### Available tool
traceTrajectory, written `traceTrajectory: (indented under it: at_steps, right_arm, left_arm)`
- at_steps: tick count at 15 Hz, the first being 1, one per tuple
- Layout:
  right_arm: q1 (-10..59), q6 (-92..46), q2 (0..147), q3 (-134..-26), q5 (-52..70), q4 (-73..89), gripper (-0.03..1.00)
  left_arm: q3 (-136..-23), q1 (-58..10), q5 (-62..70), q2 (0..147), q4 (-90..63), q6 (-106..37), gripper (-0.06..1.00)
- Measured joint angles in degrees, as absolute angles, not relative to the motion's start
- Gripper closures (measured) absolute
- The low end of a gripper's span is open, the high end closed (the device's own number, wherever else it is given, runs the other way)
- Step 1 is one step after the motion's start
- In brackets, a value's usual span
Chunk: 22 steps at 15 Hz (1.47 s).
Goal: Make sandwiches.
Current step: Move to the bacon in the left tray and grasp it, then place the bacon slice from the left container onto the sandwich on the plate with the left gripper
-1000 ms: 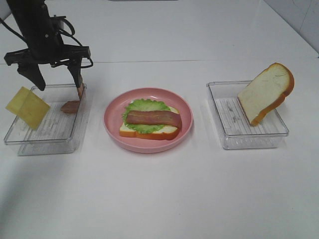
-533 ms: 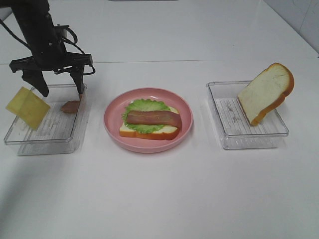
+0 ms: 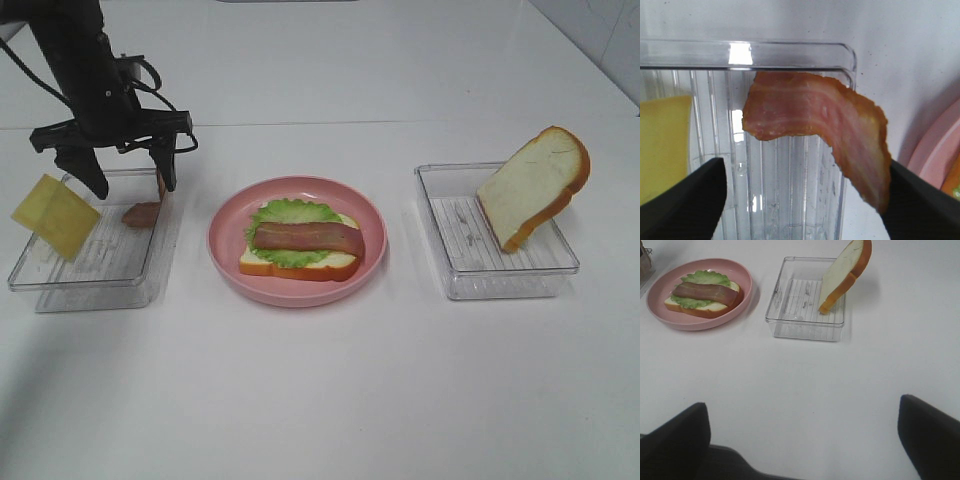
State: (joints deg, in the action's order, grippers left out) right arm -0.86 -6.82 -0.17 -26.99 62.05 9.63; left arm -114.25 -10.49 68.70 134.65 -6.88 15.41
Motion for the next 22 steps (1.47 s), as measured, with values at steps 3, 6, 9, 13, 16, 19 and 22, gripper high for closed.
traceTrajectory:
  at_steps: [3,6,9,13,16,19,22]
  right_arm:
    - [-0.9,-6.8,-0.2,-27.0,62.1,9.6,-0.02]
    - [-0.9,-6.8,-0.2,-27.0,62.1,9.6,-0.02]
    - [-0.9,-6.8,-0.2,-27.0,62.1,9.6,-0.02]
    - [-0.9,-6.8,-0.2,-27.0,62.1,9.6,-0.02]
    - [-0.9,-6.8,-0.2,-27.0,62.1,9.6,-0.02]
    - [-0.9,-6.8,-0.2,-27.0,62.1,9.6,-0.02]
    - [-0.9,-6.8,-0.2,-27.0,62.1,9.6,-0.02]
  left_arm:
    - [-114.2,-10.5,67.4,136.2,-6.9,14.8,0.22]
    - [-114.2,-10.5,65.4,136.5,-6.9,14.3,0.33]
    - [-114.2,-10.7,64.1,136.5,-8.4,14.1,0.59]
    - [-114.2,-10.9,63.1,136.5,-10.1,14.1,0.82]
    - [-114.2,-11.0,62.9,136.5,-10.4,14.1,0.89]
    - [-114.4,-11.0,63.0,136.5,-10.4,14.1,0.91]
    - [-117.9,-11.0,66.1,137.3,-10.4,14.1,0.91]
